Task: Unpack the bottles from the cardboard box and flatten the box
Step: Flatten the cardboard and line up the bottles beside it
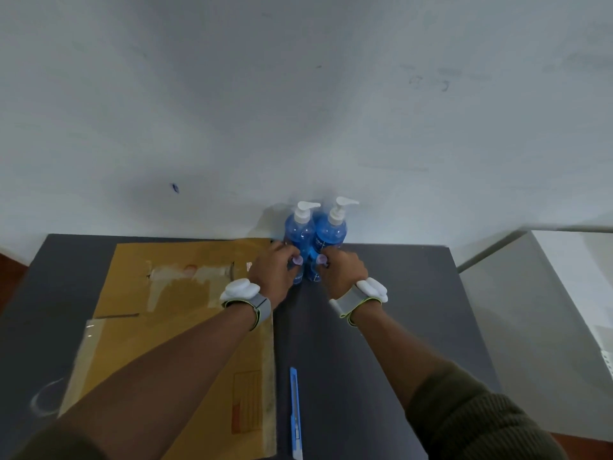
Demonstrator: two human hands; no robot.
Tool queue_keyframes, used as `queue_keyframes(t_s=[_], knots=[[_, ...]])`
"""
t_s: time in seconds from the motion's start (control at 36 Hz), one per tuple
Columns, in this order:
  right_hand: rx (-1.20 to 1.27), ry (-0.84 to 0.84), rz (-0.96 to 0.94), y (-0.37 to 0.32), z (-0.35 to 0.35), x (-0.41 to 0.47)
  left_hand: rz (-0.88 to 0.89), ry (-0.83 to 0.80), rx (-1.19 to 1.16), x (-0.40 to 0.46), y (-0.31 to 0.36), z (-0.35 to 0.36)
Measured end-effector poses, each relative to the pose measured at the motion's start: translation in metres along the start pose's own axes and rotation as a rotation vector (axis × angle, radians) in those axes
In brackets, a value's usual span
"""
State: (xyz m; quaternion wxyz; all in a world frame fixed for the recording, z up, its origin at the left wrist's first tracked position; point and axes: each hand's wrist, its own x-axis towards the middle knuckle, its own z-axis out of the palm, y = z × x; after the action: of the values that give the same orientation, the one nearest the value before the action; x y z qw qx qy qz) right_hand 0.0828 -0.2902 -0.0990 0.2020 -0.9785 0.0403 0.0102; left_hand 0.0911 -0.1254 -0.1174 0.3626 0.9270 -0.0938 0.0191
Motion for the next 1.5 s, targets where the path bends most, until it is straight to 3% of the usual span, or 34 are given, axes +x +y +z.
queue_keyframes(t_s=[0.19,0.31,0.47,0.72,0.94,1.28,1.5], knots=[[0.018,0.011,-0.014,-0.008,0.002,-0.006,-0.076,-0.018,-0.056,-0.011,0.004,-0.001],[0.094,0.091,0.163,-0.015,0.003,-0.03,-0.149,-0.065,0.049,-0.04,-0.001,-0.017],[0.05,-0.313,0.168,-0.003,0.021,-0.111,-0.333,-0.512,0.322,-0.111,-0.044,-0.061],[0.077,-0.483,0.299,-0.016,0.049,-0.201,-0.291,-0.748,0.451,-0.143,-0.099,-0.087],[0.065,-0.395,0.389,-0.029,0.053,-0.212,-0.233,-0.797,0.444,-0.141,-0.107,-0.089],[0.078,-0.326,0.486,-0.035,0.046,-0.127,-0.235,-0.76,0.464,-0.141,-0.108,-0.084],[0.093,-0.301,0.523,-0.039,0.046,-0.121,-0.227,-0.717,0.473,-0.142,-0.115,-0.079]])
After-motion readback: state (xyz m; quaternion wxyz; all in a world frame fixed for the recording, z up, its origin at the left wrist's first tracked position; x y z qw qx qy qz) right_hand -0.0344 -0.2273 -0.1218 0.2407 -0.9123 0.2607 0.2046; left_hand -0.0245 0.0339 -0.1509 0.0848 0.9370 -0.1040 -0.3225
